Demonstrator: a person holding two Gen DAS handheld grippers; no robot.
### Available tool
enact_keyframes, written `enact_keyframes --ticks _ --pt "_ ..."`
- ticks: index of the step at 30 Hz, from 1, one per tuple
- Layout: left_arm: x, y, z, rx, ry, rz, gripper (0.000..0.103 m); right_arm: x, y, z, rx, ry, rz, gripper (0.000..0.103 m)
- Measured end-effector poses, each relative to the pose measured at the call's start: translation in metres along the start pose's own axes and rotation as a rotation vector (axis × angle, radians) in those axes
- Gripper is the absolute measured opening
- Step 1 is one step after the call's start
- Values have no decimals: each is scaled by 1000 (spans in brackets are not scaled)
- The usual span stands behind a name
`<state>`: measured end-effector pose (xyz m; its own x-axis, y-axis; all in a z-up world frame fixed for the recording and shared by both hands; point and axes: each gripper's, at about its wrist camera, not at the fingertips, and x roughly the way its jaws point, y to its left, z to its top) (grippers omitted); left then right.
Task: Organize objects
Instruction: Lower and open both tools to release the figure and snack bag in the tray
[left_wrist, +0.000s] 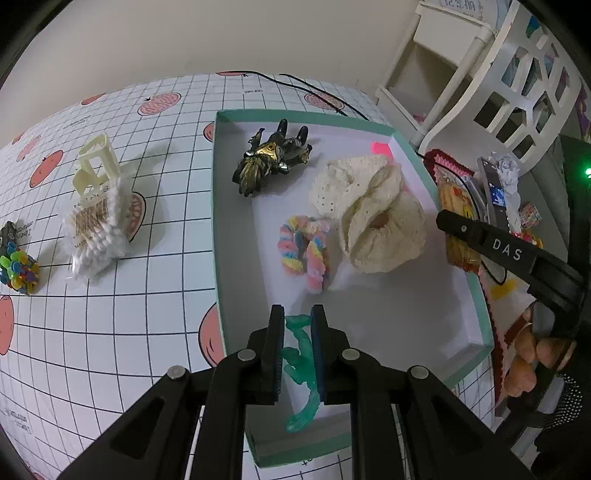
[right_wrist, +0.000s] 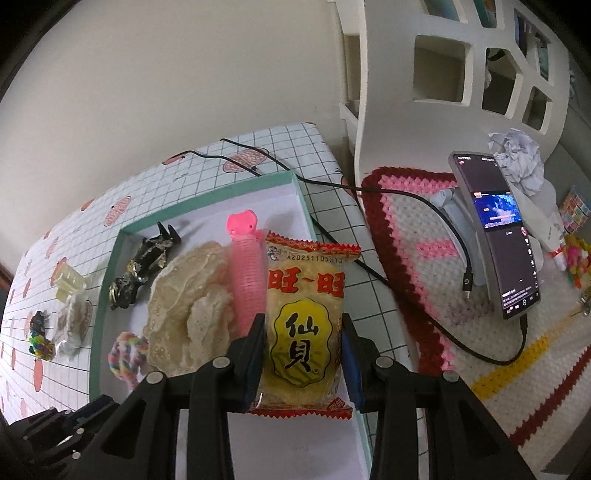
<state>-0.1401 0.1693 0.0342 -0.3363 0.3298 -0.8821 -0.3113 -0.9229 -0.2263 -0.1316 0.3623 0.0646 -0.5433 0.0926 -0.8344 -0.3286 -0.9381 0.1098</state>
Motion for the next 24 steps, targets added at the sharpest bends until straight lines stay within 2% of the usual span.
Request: enact_keyframes --ticks 24 --pt "11 7 -3 -11 36 9 15 17 10 -5 -57 73 -16 39"
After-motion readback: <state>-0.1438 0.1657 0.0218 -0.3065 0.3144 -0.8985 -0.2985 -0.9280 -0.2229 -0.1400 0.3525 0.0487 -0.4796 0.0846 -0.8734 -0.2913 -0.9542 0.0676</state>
